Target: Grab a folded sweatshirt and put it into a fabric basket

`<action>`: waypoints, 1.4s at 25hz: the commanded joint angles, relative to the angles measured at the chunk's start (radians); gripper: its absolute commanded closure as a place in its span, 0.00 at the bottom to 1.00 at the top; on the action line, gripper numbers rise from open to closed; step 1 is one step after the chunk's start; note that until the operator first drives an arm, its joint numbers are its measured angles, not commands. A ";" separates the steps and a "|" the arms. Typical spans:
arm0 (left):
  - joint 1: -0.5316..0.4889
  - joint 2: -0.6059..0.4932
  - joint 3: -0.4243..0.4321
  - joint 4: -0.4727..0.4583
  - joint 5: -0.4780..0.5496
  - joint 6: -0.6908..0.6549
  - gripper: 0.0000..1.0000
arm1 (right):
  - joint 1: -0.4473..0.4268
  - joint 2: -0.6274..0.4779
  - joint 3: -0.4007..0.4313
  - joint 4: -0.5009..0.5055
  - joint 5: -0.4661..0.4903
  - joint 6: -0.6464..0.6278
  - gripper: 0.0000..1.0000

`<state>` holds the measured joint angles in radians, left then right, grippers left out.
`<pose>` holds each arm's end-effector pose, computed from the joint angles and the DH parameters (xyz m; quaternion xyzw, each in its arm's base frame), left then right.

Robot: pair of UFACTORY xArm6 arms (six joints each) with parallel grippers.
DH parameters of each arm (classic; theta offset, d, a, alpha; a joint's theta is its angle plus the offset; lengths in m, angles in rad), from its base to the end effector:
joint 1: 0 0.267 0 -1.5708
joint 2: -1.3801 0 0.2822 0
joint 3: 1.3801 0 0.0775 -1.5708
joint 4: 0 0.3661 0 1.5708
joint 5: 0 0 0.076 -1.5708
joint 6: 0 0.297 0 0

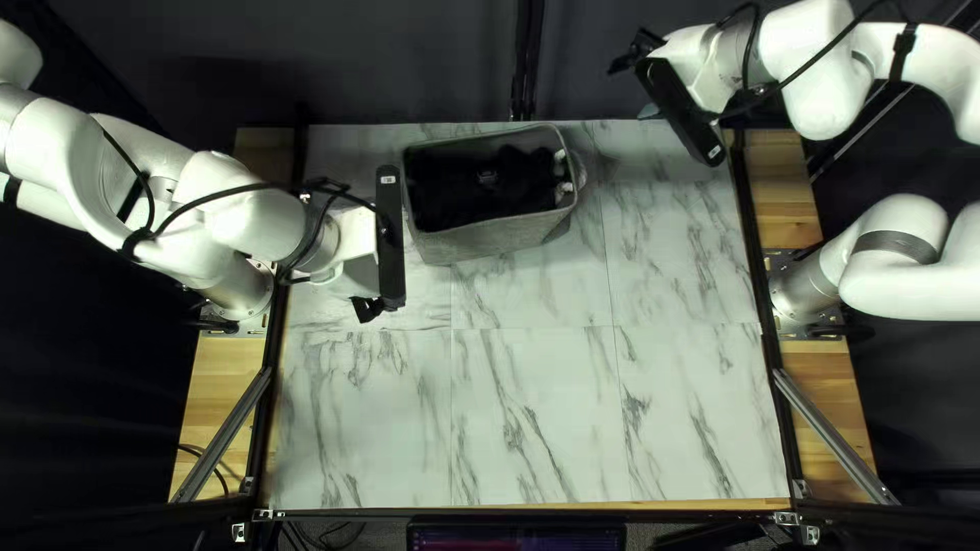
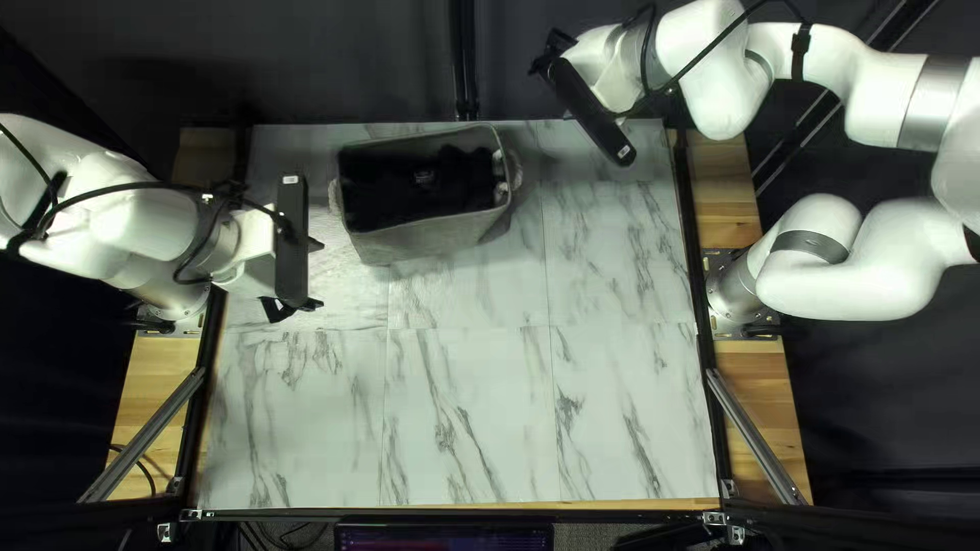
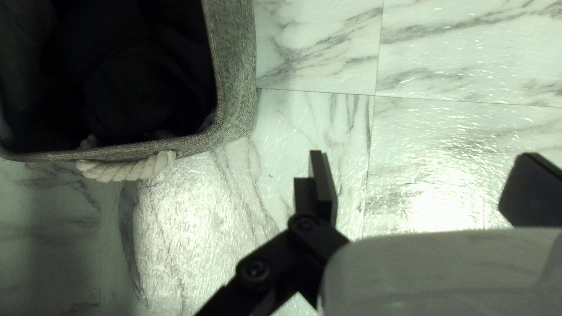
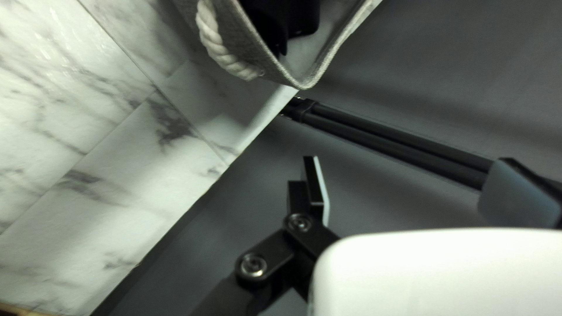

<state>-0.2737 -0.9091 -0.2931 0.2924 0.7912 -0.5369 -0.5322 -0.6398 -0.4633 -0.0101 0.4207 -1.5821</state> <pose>0.3728 -0.0574 0.1842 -0.9705 -0.0487 -0.2338 0.0328 0.4181 -0.2468 0.2428 0.8136 0.4754 0.1614 0.2931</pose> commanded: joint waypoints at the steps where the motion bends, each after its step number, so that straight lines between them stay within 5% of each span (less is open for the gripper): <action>1: -0.014 0.002 -0.002 0.028 -0.003 -0.026 0.00 | 0.002 -0.002 0.001 -0.011 0.003 0.011 0.00; 10: -0.106 0.049 -0.081 0.090 0.086 -0.144 0.00 | 0.002 -0.002 0.001 -0.011 0.003 0.011 0.00; 30: -0.105 -0.064 -0.071 0.034 0.182 -0.168 0.00 | 0.002 -0.002 0.001 -0.011 0.003 0.011 0.00; 35: -0.105 -0.064 -0.071 0.034 0.182 -0.168 0.00 | 0.041 -0.047 -0.032 -0.065 0.073 0.062 0.00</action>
<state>-0.3785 -0.9734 -0.3642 0.3261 0.9736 -0.7052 -0.5122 -0.6626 -0.4755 -0.0432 0.4554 -1.5601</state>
